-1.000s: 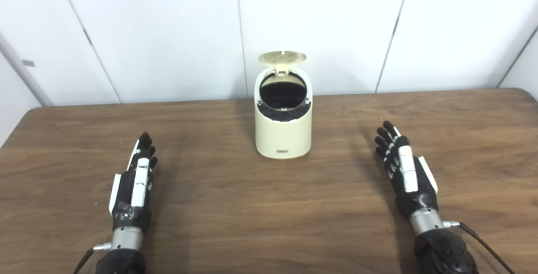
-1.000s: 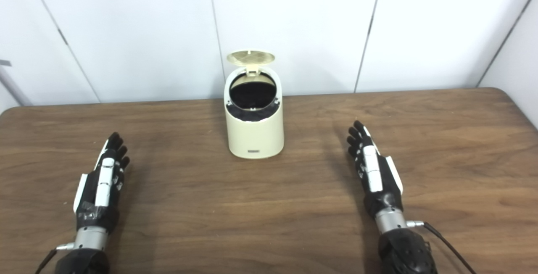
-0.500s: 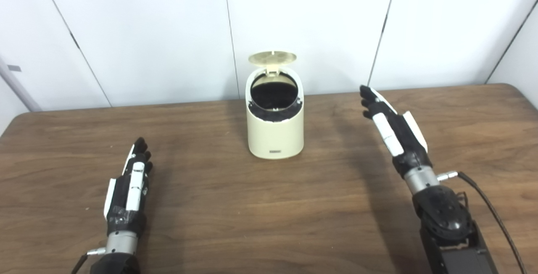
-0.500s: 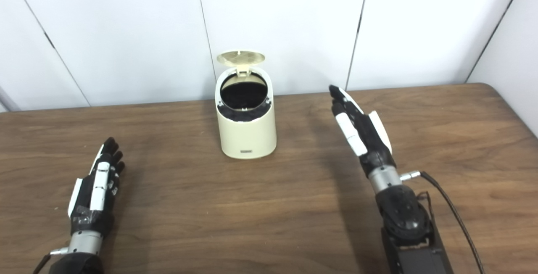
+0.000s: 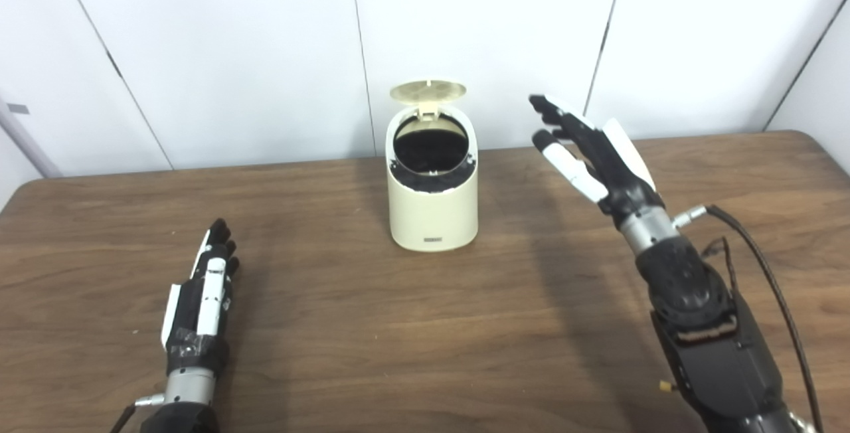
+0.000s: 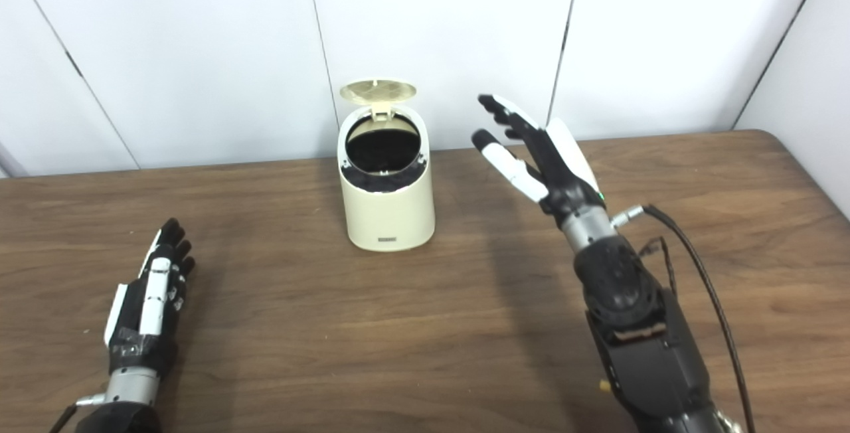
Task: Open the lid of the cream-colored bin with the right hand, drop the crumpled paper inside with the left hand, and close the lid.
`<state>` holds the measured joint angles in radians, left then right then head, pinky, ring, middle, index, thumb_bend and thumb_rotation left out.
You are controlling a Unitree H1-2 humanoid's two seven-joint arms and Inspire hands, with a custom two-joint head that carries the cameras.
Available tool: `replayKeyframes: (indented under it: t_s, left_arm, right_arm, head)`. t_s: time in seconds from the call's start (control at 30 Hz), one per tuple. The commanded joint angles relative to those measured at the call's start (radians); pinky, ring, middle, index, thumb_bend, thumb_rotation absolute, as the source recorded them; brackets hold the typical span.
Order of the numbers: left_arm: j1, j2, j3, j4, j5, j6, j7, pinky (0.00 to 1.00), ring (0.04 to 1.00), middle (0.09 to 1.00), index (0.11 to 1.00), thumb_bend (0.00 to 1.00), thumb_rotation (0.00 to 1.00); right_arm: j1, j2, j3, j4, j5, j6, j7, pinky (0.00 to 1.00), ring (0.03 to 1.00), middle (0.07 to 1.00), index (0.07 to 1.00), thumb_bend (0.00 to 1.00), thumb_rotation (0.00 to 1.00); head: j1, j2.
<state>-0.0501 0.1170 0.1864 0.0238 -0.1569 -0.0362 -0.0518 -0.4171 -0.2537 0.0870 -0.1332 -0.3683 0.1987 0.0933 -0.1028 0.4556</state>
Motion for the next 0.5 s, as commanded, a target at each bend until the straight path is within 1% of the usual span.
replayKeyframes:
  t_s: [0.0, 0.17, 0.37, 0.47]
  left_arm:
    - [0.024, -0.011, -0.01, 0.004, 0.011, 0.015, 0.012, 1.0, 1.0, 1.0, 1.0, 0.37, 0.82]
    - [0.026, -0.015, -0.019, 0.003, 0.019, 0.016, 0.018, 1.0, 1.0, 1.0, 1.0, 0.37, 0.82]
    - [0.032, -0.02, -0.023, 0.004, 0.019, 0.012, 0.021, 1.0, 1.0, 1.0, 1.0, 0.35, 0.82]
    - [0.034, -0.019, -0.028, 0.009, 0.025, 0.009, 0.021, 1.0, 1.0, 1.0, 1.0, 0.33, 0.85]
  right_arm:
    - [-0.066, -0.01, 0.004, -0.033, -0.02, 0.013, 0.007, 0.85, 0.895, 0.902, 0.879, 0.55, 1.0]
    - [-0.112, -0.012, 0.025, -0.043, -0.049, 0.044, 0.029, 0.84, 0.897, 0.913, 0.881, 0.54, 1.0]
    - [-0.144, -0.021, 0.044, -0.036, -0.071, 0.037, 0.046, 0.85, 0.909, 0.921, 0.887, 0.54, 1.0]
    - [-0.159, -0.023, 0.05, -0.029, -0.077, 0.028, 0.055, 0.84, 0.9, 0.916, 0.888, 0.54, 1.0]
  head:
    - [0.0, 0.0]
    - [0.009, -0.01]
    - [0.019, -0.033]
    - [0.025, -0.039]
